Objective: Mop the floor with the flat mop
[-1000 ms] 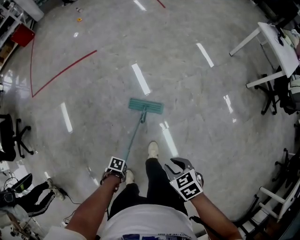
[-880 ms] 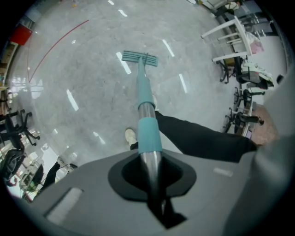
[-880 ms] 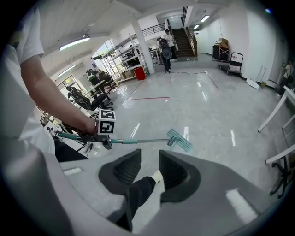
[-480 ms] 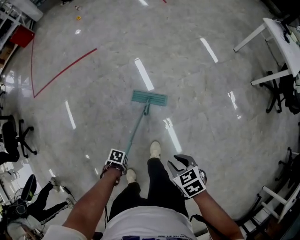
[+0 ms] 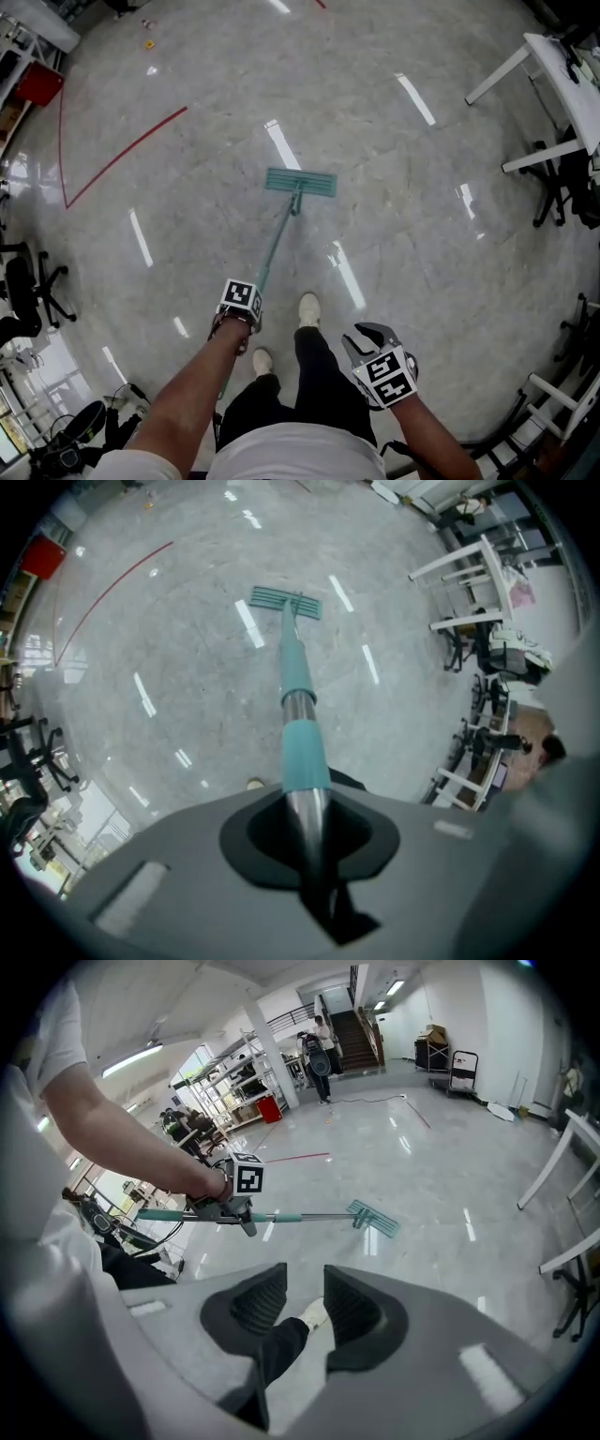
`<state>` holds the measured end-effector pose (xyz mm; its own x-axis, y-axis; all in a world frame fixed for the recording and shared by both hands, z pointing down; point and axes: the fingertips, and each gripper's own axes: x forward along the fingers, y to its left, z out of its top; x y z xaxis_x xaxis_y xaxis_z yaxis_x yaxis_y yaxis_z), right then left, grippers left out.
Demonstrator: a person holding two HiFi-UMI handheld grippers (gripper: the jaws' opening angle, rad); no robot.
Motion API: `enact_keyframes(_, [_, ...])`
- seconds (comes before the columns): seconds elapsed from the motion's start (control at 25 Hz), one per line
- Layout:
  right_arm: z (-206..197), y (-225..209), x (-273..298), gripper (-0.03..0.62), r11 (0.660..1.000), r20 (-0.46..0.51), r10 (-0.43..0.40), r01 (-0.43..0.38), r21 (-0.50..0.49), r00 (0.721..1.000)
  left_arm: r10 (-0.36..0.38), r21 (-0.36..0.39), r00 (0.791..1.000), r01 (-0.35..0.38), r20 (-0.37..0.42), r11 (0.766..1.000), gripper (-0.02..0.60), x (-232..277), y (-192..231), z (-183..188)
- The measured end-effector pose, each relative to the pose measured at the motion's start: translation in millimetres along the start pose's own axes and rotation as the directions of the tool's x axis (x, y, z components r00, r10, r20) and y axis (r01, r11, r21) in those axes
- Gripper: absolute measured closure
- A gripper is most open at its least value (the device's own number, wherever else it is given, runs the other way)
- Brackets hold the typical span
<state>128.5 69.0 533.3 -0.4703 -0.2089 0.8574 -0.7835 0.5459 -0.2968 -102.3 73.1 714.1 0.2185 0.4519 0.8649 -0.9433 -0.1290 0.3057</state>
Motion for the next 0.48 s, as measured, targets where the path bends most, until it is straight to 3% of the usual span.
enact_keyframes(0.48, [-13.5, -18.8, -0.2, 0.470, 0.998, -0.027, -0.007, 0.009, 0.060, 1.000, -0.021, -0.007, 0.999, 0.021, 0.026, 1.000, 0.535, -26.5, -18.6, 97.9])
